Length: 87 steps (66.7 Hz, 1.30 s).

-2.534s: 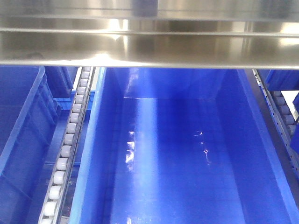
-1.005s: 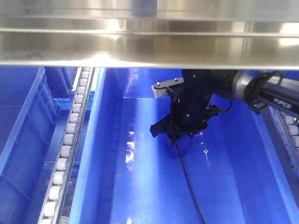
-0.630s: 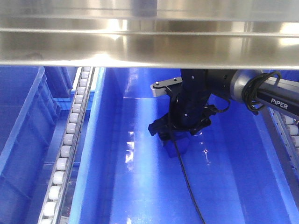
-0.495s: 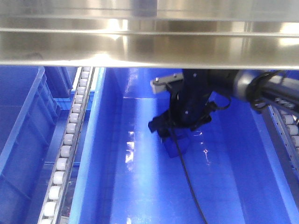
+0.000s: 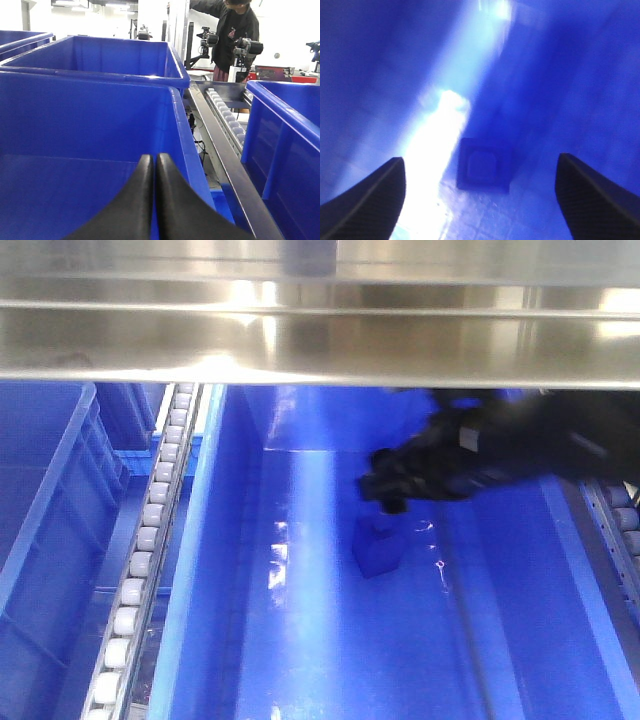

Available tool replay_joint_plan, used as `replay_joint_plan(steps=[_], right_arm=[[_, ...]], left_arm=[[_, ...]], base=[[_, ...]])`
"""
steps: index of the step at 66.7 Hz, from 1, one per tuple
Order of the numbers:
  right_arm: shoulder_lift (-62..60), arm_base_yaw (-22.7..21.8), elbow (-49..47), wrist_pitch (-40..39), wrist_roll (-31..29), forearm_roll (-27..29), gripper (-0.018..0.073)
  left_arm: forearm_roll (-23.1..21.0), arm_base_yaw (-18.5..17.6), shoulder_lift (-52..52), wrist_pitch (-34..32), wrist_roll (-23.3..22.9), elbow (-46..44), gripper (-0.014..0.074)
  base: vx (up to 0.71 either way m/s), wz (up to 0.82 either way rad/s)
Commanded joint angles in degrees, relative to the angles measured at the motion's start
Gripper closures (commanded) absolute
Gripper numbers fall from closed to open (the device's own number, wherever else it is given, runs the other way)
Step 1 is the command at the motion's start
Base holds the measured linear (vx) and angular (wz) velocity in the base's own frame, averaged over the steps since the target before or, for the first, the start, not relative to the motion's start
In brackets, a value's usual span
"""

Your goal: Pour parts from conveyor to right shelf

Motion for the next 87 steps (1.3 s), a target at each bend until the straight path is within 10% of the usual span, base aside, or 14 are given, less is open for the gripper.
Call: replay_joint_plan(steps=[1,53,87], right_arm=[[-8.26,-0.01,4.87,-10.33,-0.61,-0.35,-0.0008],[-70.18,-0.01,34.61,-12.79,-8.12,3.22,-0.0008],[-80.24,-0.01,43.14,-13.12,-8.12,3.23,0.0076]], left_arm=[[-0.51,-0.10,-0.53,-4.52,-0.39,1.54,0.0603],[-0.51,-0.10,-0.53,-4.52,-0.39,1.54,0.0603],[-0.51,-0.10,-0.53,-4.52,-0.39,1.54,0.0603]], base=[[0.00,0.00],[0.00,0.00],[0.00,0.00]])
